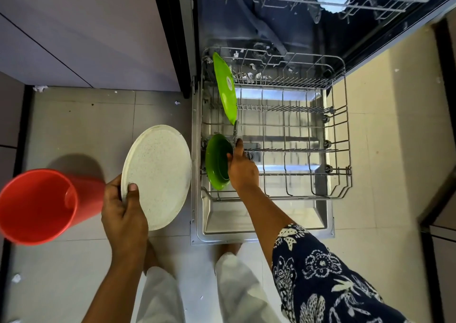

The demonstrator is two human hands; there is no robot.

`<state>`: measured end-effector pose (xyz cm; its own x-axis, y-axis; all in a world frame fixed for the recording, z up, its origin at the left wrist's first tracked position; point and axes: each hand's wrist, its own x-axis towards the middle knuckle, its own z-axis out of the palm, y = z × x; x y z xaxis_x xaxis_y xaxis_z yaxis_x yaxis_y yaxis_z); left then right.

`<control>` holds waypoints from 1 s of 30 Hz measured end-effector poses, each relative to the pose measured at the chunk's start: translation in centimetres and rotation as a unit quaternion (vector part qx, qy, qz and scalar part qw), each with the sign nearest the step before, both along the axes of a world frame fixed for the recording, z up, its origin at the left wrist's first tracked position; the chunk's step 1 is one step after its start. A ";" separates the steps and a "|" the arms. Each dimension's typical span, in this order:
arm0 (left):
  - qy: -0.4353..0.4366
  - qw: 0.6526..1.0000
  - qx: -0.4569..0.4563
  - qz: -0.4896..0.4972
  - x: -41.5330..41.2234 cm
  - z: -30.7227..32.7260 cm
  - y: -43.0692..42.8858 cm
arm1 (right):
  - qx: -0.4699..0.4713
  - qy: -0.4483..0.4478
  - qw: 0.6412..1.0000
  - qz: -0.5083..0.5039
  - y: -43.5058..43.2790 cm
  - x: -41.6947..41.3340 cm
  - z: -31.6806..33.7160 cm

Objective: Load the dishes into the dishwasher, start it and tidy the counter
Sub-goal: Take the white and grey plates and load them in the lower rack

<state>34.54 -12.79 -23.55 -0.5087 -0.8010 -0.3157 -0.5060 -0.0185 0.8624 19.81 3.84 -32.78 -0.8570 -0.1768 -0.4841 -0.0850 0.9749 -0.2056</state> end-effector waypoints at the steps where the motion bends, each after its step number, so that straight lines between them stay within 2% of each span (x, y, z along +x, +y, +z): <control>1: 0.001 1.000 0.000 0.000 0.1 0.0 0.0 | -0.001 0.003 1.000 0.005 0.1 0.1 -0.2; 12: 0.031 0.999 0.014 -0.014 -0.2 0.3 0.1 | 0.026 -0.049 0.998 0.000 2.8 3.0 -0.3; 14: 0.035 0.999 0.011 -0.026 -0.1 0.4 0.0 | -0.006 -0.034 0.999 -0.030 2.9 3.3 0.1; 16: 0.042 0.999 0.004 -0.029 0.0 0.6 0.0 | -0.102 -0.007 0.990 -0.097 3.0 3.3 0.9; 18: 0.055 0.998 -0.014 -0.036 0.0 1.1 -0.2 | -0.269 -0.024 0.944 -0.187 2.8 3.1 2.2; 20: 0.073 0.996 -0.020 -0.052 -0.1 1.7 -0.1 | -0.430 -0.129 0.857 -0.253 2.4 3.1 4.4; 22: 0.081 0.995 -0.003 -0.061 -0.3 1.9 -0.1 | -0.515 -0.240 0.779 -0.265 2.5 3.2 5.9; 24: 0.089 0.994 0.024 -0.065 -0.6 1.8 0.0 | -0.541 -0.262 0.748 -0.279 3.6 3.0 6.4; 28: 0.118 0.983 0.126 -0.055 -2.0 0.9 1.4 | -0.526 -0.274 0.733 -0.334 7.1 2.6 6.7; 30: 0.107 0.978 0.162 -0.071 -3.0 -0.4 3.1 | -0.542 -0.266 0.712 -0.359 8.8 2.6 6.8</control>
